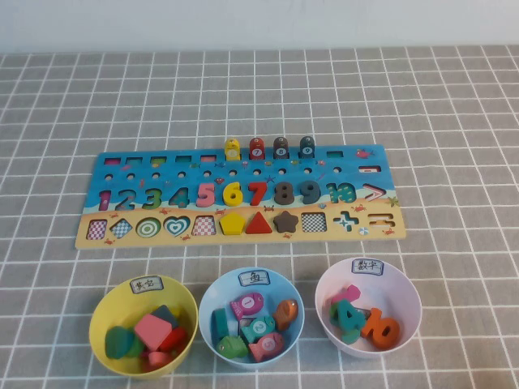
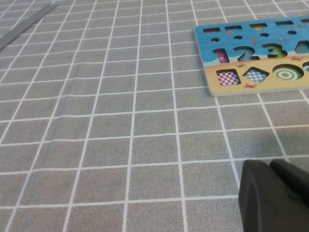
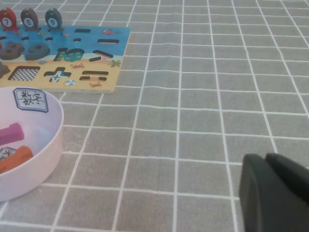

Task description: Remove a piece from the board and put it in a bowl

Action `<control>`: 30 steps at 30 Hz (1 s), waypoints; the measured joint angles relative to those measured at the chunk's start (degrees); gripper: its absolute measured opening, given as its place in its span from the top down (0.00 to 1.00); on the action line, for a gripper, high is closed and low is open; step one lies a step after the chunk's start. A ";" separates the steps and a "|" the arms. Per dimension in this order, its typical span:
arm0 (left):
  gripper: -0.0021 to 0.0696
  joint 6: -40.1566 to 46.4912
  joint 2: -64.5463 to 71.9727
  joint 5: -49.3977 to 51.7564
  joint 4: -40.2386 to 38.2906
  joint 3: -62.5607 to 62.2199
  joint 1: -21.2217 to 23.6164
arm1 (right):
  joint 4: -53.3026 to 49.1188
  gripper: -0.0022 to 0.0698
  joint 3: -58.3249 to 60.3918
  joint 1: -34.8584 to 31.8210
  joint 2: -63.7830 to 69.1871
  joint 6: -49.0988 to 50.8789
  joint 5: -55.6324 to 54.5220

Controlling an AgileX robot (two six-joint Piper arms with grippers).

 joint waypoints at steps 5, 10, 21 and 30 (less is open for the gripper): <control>0.98 0.00 0.00 0.00 0.00 0.00 0.00 | 0.10 1.00 0.00 0.00 0.00 0.00 -0.10; 0.98 0.00 0.00 0.00 0.00 0.00 0.00 | 2.53 1.00 0.00 0.00 0.00 0.00 -1.70; 0.98 0.00 0.00 0.00 0.03 0.00 0.00 | 10.06 1.00 0.00 0.00 0.00 0.00 -4.51; 0.98 0.00 0.00 0.00 0.03 0.00 0.00 | 16.11 1.00 0.00 0.00 0.00 0.34 -12.34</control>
